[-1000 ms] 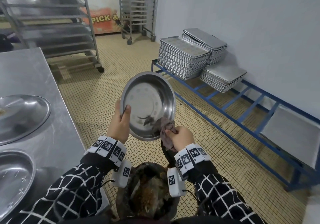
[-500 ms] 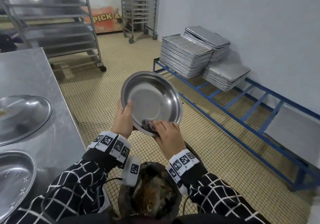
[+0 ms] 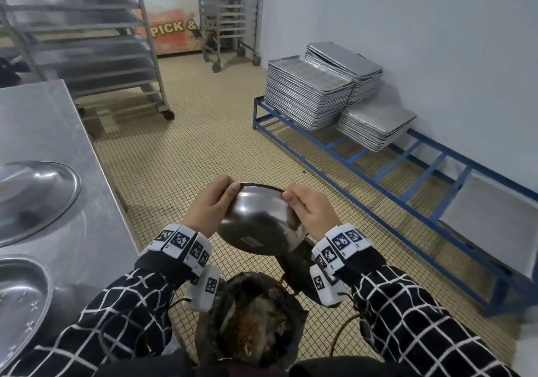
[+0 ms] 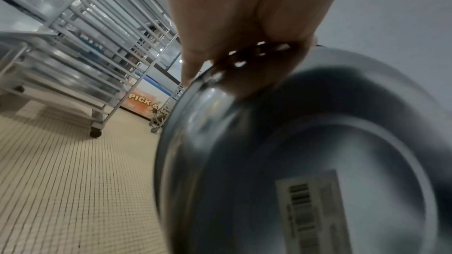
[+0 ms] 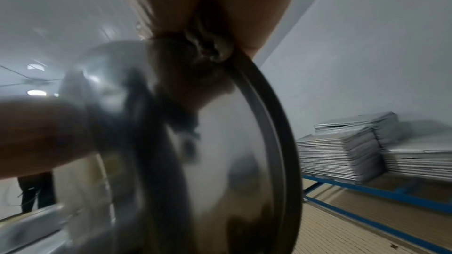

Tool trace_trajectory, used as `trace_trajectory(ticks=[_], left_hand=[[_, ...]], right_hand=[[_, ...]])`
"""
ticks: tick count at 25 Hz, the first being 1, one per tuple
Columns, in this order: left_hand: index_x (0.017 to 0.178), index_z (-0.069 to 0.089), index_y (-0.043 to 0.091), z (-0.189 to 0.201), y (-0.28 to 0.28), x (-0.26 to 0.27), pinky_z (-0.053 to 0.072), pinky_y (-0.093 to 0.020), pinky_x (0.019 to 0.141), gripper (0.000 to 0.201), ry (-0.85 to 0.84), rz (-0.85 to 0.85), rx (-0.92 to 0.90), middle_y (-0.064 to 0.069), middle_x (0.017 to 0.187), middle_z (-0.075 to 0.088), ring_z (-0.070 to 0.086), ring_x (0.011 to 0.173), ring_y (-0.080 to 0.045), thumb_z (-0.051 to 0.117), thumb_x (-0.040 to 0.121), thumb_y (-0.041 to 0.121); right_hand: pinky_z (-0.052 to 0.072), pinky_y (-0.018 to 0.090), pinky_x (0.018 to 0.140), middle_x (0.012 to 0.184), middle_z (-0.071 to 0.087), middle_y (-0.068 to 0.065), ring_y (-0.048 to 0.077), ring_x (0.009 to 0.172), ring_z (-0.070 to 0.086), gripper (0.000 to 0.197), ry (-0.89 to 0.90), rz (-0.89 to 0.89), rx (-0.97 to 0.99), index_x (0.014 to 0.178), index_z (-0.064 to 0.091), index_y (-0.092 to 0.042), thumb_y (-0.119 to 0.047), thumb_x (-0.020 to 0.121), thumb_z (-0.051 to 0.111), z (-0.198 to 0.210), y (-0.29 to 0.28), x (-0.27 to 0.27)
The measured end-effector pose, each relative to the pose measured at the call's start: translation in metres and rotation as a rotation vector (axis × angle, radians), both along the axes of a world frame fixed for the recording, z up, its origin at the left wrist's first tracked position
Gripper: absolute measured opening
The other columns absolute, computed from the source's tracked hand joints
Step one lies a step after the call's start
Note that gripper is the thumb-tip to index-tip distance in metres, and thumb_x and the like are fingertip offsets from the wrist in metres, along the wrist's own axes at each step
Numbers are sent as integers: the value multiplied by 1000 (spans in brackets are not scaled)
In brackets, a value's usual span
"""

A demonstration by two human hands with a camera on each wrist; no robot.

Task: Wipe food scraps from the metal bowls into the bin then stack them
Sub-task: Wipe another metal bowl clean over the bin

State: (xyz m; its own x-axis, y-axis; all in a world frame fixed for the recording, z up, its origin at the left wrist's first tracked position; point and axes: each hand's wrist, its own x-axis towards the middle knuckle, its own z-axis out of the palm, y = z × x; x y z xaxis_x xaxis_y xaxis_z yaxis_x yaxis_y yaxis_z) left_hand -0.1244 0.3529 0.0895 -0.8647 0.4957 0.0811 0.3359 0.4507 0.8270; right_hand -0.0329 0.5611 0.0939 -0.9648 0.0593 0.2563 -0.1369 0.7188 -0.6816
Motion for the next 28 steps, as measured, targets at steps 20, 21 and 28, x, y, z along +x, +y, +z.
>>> trace_trajectory(ticks=[20,21,28], left_hand=[[99,59,13,4,17,10,49,-48,90,32,-226,331,306,-10,94,63,61,91,-29,35,102,34],[96,59,13,5,18,11,49,-50,89,32,-214,318,314,-12,93,64,61,90,-30,36,102,34],[99,60,20,21,15,5,48,-40,92,30,-263,342,412,-8,99,66,62,96,-24,36,101,37]], right_hand=[[38,52,105,156,2,-15,14,145,12,42,229,-130,40,138,25,-32,-40,98,33,-44,-79,23],[37,54,106,156,5,-13,13,145,11,38,261,-153,-8,134,28,-29,-38,98,33,-36,-82,15],[45,53,98,155,-4,-18,17,145,8,53,144,-413,-18,148,6,-40,-42,99,25,-28,-26,-18]])
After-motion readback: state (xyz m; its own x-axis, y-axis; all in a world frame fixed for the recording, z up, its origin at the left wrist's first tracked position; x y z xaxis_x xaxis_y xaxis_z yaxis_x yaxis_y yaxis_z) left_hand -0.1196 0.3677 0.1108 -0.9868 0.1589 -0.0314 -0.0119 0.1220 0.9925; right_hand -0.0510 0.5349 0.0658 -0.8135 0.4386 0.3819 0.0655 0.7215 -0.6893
